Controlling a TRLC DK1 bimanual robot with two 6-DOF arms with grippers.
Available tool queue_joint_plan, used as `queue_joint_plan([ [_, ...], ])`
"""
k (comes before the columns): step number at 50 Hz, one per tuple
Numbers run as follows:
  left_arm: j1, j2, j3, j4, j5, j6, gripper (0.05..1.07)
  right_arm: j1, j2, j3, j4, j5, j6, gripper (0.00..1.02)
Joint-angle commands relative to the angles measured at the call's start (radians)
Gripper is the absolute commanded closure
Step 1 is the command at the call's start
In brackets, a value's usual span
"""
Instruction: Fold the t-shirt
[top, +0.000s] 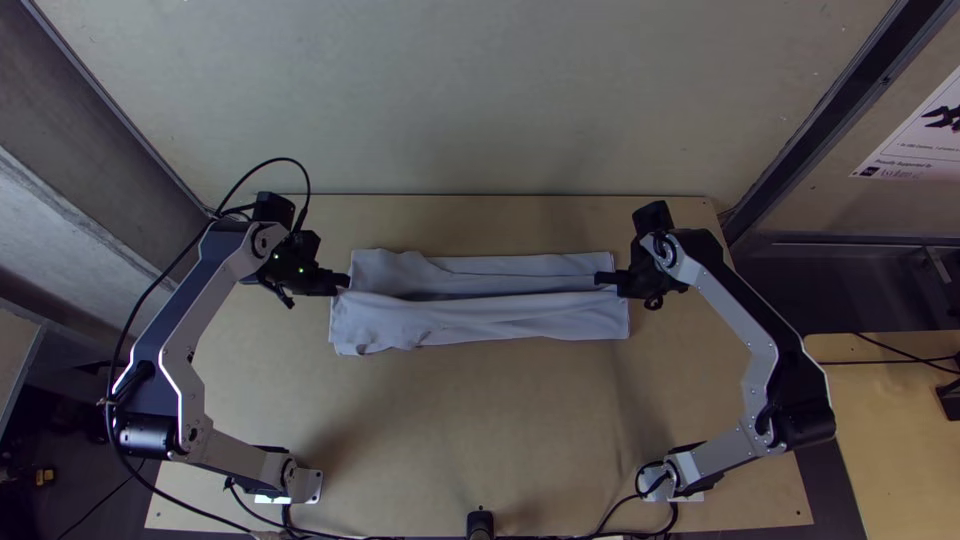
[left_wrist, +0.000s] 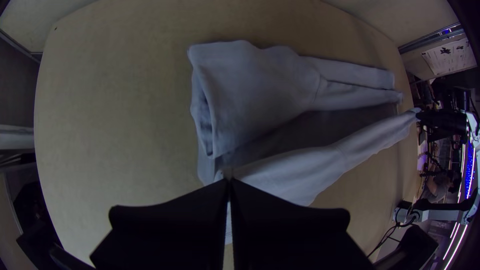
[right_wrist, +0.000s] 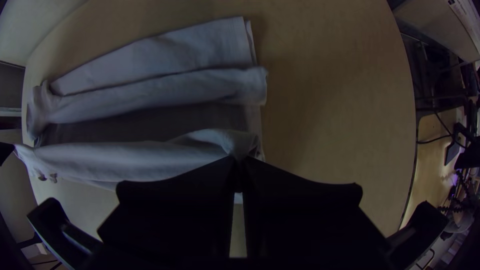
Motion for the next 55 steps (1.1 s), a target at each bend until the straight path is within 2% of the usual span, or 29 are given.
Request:
queue_joint_plan([
  [1,-0.008,0.037,0.060,-0.005,-0.005,0.017,1.04,-0.017,0.058,0.056,0.001,0.018,-0.019,1.00],
  [39,-0.034,0.378,0.374,0.015,-0.019,0.060,1.04,-0.014,0.271,0.231,0.061,0.034,-0.018,1.00],
  [46,-0.045,0.431,0.345,0.067,-0.019,0.040,1.04,-0.009,0.308,0.234,0.098,0.064,-0.018,1.00],
  [51,-0.050,0.453,0.305,0.130,-0.019,0.015,1.04,-0.009,0.315,0.186,0.187,0.109,-0.019,0.99],
  [53,-0.050,0.459,0.290,0.153,-0.019,0.009,0.96,-0.011,0.311,0.162,0.224,0.121,-0.013,0.91],
  [55,-0.050,0.465,0.281,0.156,-0.018,0.006,0.76,-0.014,0.308,0.145,0.231,0.132,0.019,0.79],
])
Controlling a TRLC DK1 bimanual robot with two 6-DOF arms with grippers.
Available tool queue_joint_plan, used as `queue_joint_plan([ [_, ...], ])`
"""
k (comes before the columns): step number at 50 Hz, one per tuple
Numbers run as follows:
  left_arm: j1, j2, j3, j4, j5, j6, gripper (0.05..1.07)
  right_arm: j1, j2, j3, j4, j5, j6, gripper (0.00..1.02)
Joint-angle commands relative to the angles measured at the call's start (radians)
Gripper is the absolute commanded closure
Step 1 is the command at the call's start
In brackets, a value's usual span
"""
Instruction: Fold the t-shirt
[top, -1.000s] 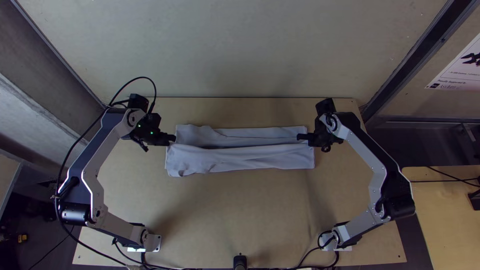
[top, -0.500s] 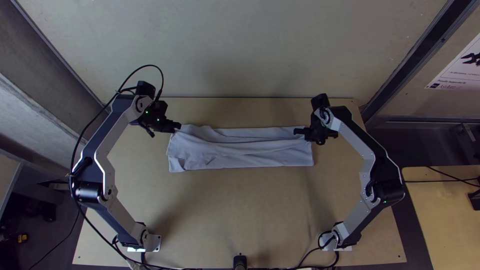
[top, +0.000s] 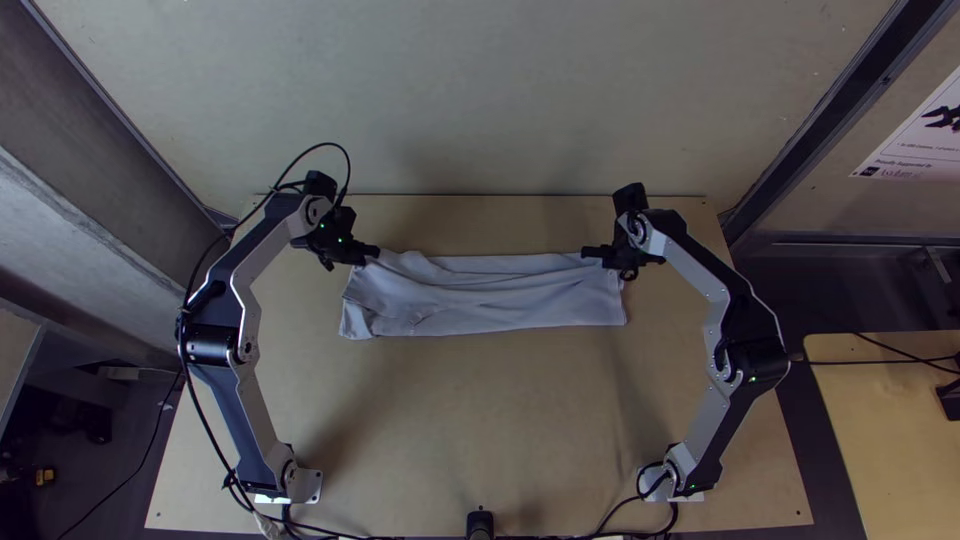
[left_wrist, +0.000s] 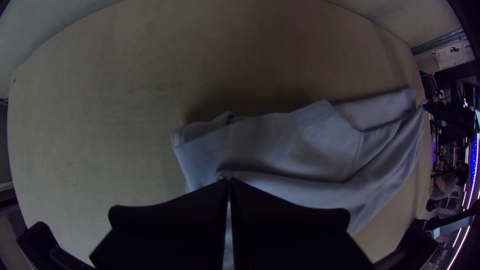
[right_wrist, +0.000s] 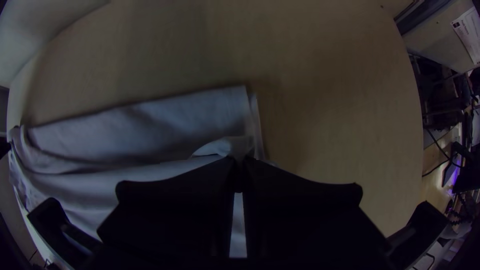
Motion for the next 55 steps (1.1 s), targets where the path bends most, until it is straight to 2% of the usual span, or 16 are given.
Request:
queue_joint_plan([
  [1,-0.003,0.022,-0.043,0.013,-0.002,-0.020,0.62,-0.005,0.003,-0.060,0.028,0.038,0.049,0.74],
  [5,-0.002,0.020,-0.065,0.013,-0.003,-0.023,0.07,-0.006,-0.003,-0.083,0.036,0.059,0.052,0.55],
  [8,0.004,0.011,-0.076,0.014,0.000,-0.036,0.09,-0.013,-0.006,-0.095,0.036,0.061,0.053,0.38],
  [13,0.032,-0.018,-0.096,0.022,0.014,-0.050,0.09,-0.025,-0.021,-0.112,0.033,0.064,0.052,0.03],
  [25,0.126,-0.112,-0.152,0.028,0.110,-0.065,0.09,-0.048,-0.100,-0.131,0.040,0.159,0.069,0.03],
  [39,0.262,-0.199,-0.260,0.045,0.259,-0.025,0.09,-0.086,-0.274,-0.127,0.049,0.162,0.079,0.03],
  [55,0.380,-0.204,-0.372,-0.027,0.529,0.038,0.09,-0.114,-0.393,-0.123,0.063,0.133,0.075,0.03],
])
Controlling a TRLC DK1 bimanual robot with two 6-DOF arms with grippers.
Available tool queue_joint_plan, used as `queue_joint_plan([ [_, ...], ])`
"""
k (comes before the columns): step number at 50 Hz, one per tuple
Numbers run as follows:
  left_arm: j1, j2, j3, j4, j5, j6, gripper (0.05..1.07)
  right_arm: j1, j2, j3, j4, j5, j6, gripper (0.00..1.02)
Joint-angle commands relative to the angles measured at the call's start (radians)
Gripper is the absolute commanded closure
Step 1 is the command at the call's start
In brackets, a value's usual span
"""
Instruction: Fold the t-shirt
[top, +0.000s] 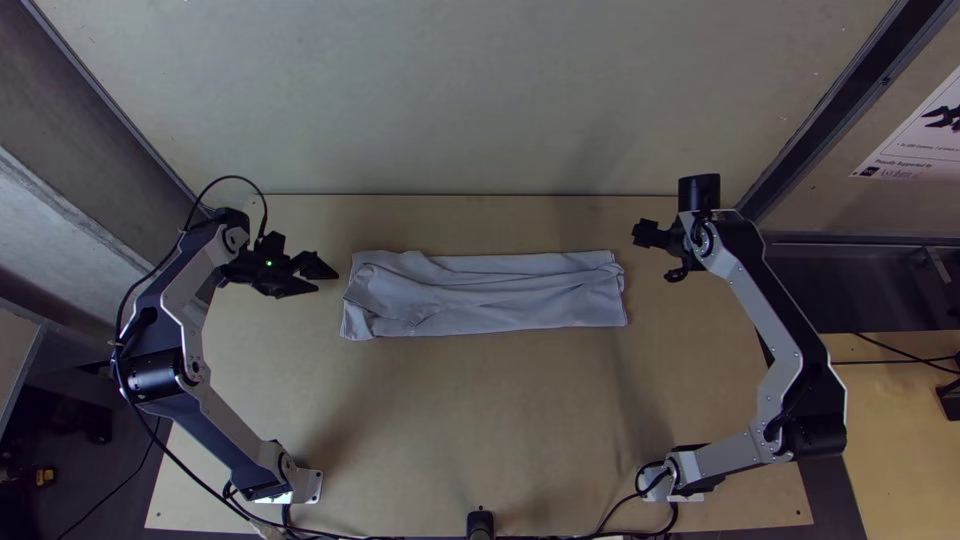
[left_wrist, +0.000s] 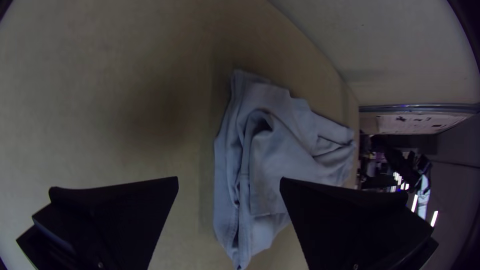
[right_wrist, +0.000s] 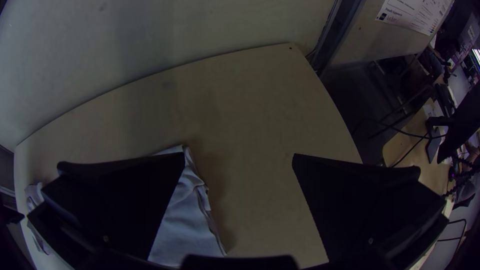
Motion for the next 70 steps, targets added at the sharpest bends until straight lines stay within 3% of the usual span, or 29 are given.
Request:
queue_joint_plan([
  [1,0.029,-0.024,-0.067,-0.021,0.070,0.044,0.09,-0.009,-0.039,-0.002,0.005,-0.007,0.014,0.03],
  [13,0.049,0.058,-0.104,-0.017,0.230,0.083,0.09,-0.001,-0.079,-0.025,0.005,-0.008,0.014,0.03],
  [23,0.004,0.124,-0.110,0.013,0.242,0.077,0.09,0.010,-0.090,-0.038,0.004,-0.008,0.019,0.03],
  [35,-0.078,0.162,-0.135,0.099,0.236,-0.008,0.09,0.013,-0.108,-0.060,0.005,-0.008,0.019,0.03],
  [48,-0.235,0.154,-0.141,0.225,0.167,-0.160,0.09,0.011,-0.133,-0.114,0.008,-0.008,0.020,0.03],
  [61,-0.379,0.150,-0.145,0.343,-0.027,-0.279,0.10,-0.004,-0.162,-0.153,0.013,-0.008,0.020,0.03],
  [64,-0.405,0.139,-0.150,0.340,-0.059,-0.281,0.18,-0.009,-0.168,-0.166,0.013,-0.008,0.019,0.03],
  [66,-0.416,0.133,-0.151,0.338,-0.082,-0.302,0.35,-0.009,-0.173,-0.173,0.013,-0.008,0.020,0.03],
  [68,-0.419,0.128,-0.150,0.326,-0.093,-0.333,0.65,-0.009,-0.177,-0.181,0.014,-0.010,0.019,0.03],
  [70,-0.417,0.116,-0.150,0.338,-0.148,-0.374,1.07,-0.009,-0.180,-0.189,0.014,-0.010,0.020,0.03],
])
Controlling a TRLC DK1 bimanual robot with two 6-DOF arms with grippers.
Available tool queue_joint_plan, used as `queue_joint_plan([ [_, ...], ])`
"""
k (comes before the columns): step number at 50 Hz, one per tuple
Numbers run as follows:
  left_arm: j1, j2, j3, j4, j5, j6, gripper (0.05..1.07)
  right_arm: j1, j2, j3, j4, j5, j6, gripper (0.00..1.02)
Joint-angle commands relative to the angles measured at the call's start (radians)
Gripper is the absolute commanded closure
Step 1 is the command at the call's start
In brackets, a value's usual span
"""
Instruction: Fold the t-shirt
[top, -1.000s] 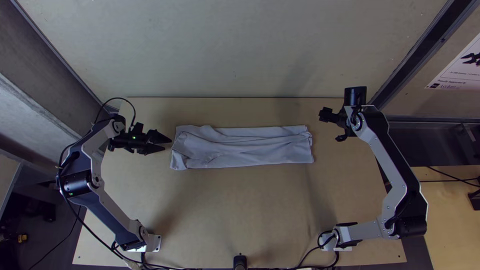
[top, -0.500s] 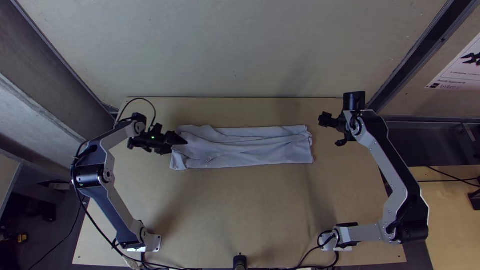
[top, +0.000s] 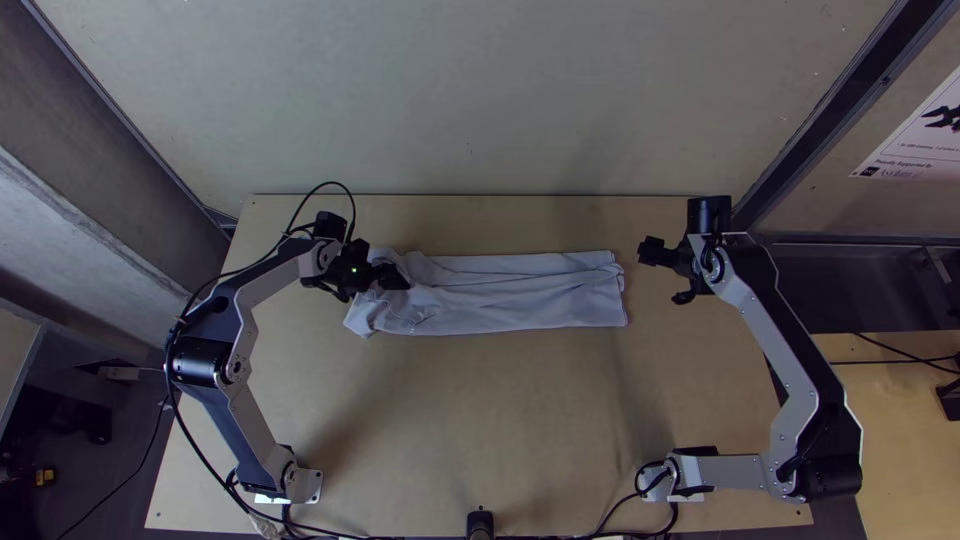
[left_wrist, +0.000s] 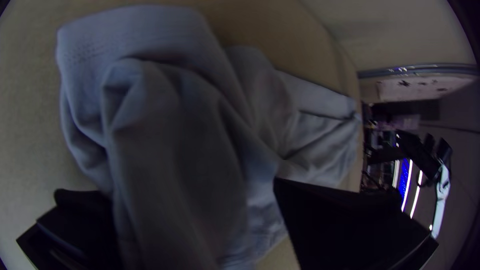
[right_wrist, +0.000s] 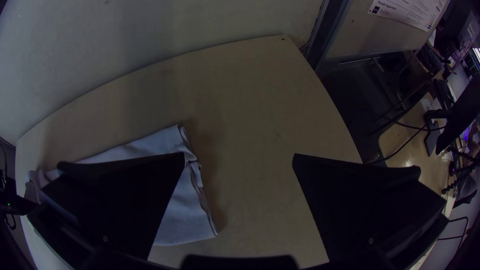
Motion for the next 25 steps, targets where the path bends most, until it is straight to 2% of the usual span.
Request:
queue_joint_plan([
  [1,-0.015,0.032,-0.054,-0.013,-0.081,-0.096,1.04,-0.007,-0.032,-0.036,0.008,-0.003,0.020,0.03],
  [12,0.005,-0.066,-0.040,-0.083,-0.111,-0.067,1.05,0.003,-0.056,-0.087,0.050,-0.003,0.029,0.03],
  [25,0.160,-0.117,0.060,-0.245,-0.233,0.125,1.05,0.019,-0.079,-0.156,0.091,-0.004,0.063,0.03],
])
